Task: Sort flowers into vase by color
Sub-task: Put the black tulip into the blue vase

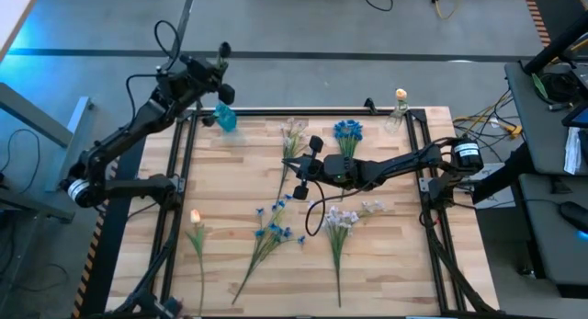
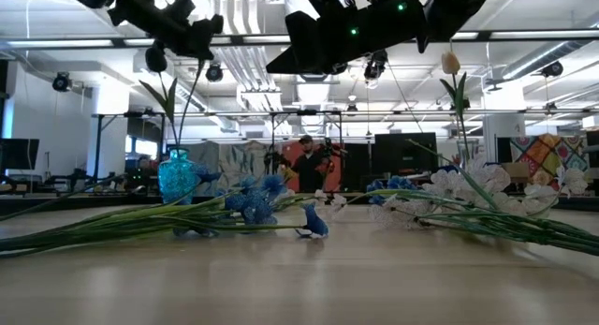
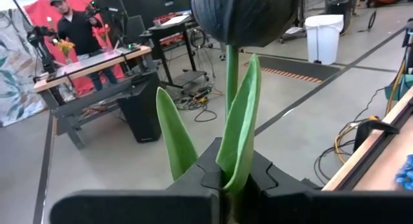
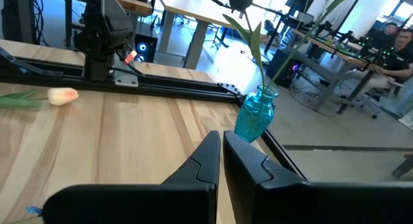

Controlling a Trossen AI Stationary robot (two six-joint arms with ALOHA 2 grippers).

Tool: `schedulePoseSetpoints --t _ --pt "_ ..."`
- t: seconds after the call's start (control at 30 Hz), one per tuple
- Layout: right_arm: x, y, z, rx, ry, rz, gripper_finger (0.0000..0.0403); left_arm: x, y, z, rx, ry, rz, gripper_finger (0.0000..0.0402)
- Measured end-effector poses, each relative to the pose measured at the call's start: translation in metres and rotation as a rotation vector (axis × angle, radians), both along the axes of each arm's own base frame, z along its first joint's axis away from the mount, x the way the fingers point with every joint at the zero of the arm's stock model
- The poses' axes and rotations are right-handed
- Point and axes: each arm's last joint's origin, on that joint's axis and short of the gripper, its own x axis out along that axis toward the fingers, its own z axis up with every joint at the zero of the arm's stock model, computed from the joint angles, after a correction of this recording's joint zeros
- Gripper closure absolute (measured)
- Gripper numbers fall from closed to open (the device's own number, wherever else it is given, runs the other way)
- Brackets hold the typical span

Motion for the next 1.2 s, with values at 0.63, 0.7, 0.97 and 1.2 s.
schedulePoseSetpoints --t 0.63,0.7,0.97,1.2 --pt "-0.001 0.000 -0.002 0.000 0.006 0.000 0.0390 -0.007 0.005 -0.051 -0.023 0.004 0.008 0.0401" --pt "-0.001 0.000 -0.002 0.000 0.006 0.000 0.0390 -0.008 0.005 -0.056 -0.032 0.011 0.011 0.0401" --pt "-0.001 0.000 -0.002 0.000 0.006 0.000 0.0390 -0.010 0.002 -0.052 -0.011 -0.002 0.009 0.0383" --pt "-0.001 0.000 -0.002 0.000 0.006 0.000 0.0390 -0.017 -0.008 -0.045 0.004 0.028 -0.015 0.0332"
